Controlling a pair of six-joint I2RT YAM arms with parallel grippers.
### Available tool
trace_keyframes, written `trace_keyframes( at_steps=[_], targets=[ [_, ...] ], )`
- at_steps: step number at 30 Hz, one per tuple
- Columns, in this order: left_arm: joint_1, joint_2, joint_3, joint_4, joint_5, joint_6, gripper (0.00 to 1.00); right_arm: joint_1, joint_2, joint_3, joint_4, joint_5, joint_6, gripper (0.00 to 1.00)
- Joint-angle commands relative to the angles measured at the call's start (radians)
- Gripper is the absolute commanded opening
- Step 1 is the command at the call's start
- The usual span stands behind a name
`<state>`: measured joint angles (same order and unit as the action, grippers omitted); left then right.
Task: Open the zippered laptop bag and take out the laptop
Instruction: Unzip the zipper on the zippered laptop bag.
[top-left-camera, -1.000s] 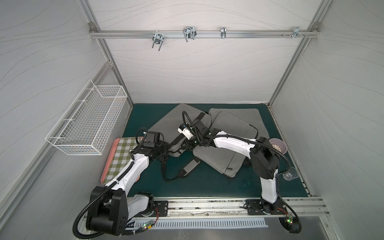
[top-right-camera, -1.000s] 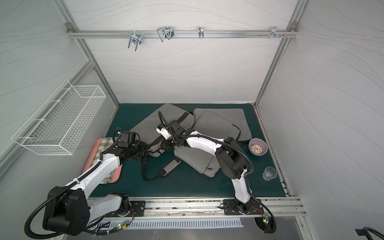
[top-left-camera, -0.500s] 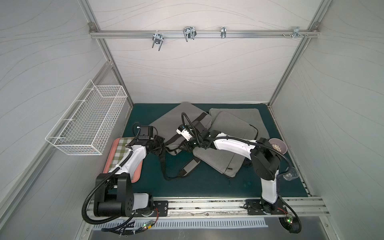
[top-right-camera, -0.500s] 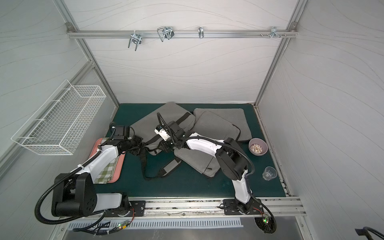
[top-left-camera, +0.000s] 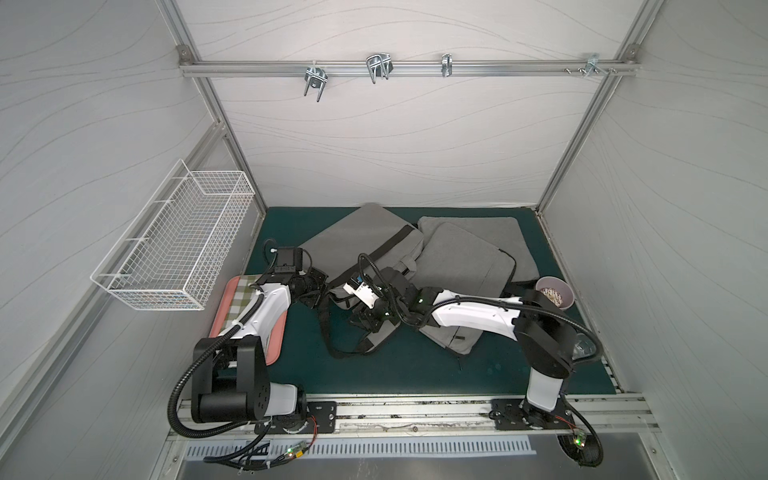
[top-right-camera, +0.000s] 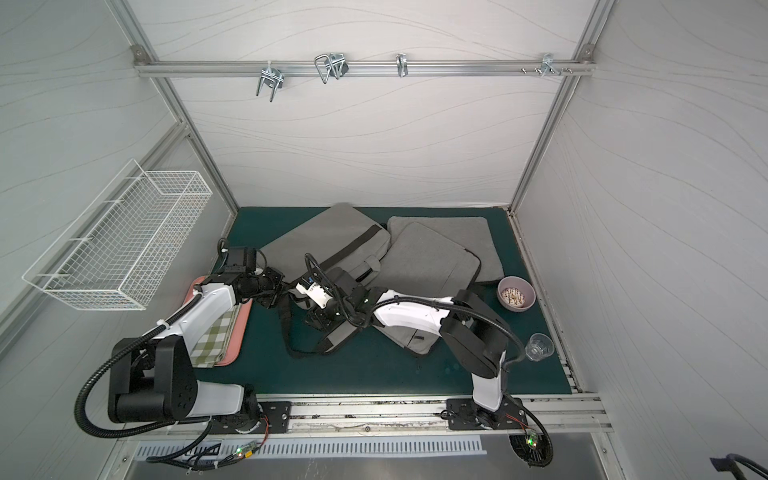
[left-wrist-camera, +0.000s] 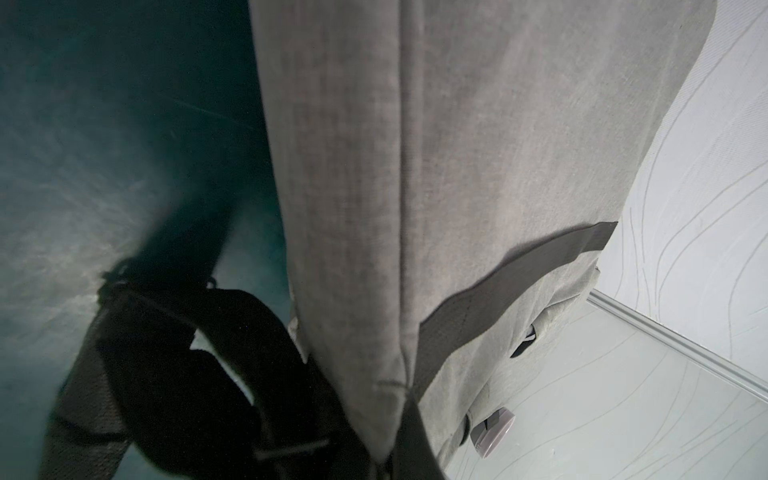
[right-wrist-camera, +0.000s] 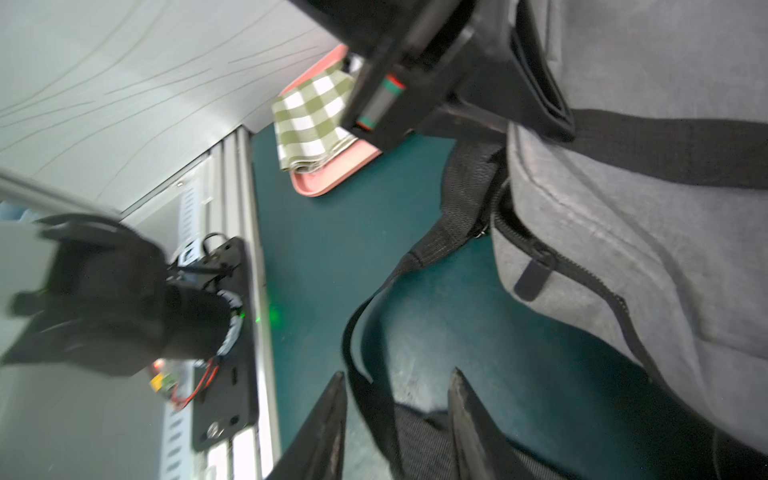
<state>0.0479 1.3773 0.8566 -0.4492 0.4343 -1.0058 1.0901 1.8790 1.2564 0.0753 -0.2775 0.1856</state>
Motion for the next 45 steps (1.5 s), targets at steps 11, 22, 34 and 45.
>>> trace_keyframes(
  at_steps=[11, 22, 34, 45],
  targets=[
    [-0.001, -0.015, 0.072, -0.026, 0.081, 0.097, 0.0, -0.039, 0.158, 0.018, 0.253, 0.055, 0.032, 0.36],
    [-0.001, -0.02, 0.059, -0.046, 0.091, 0.116, 0.0, -0.073, 0.203, 0.031, 0.399, 0.027, 0.112, 0.31],
    [-0.002, -0.013, 0.068, -0.064, 0.096, 0.128, 0.0, -0.099, 0.243, 0.05, 0.492, -0.035, 0.177, 0.11],
    [-0.001, -0.002, 0.117, -0.128, 0.017, 0.188, 0.0, -0.077, 0.144, -0.029, 0.408, 0.04, 0.031, 0.0]
  ],
)
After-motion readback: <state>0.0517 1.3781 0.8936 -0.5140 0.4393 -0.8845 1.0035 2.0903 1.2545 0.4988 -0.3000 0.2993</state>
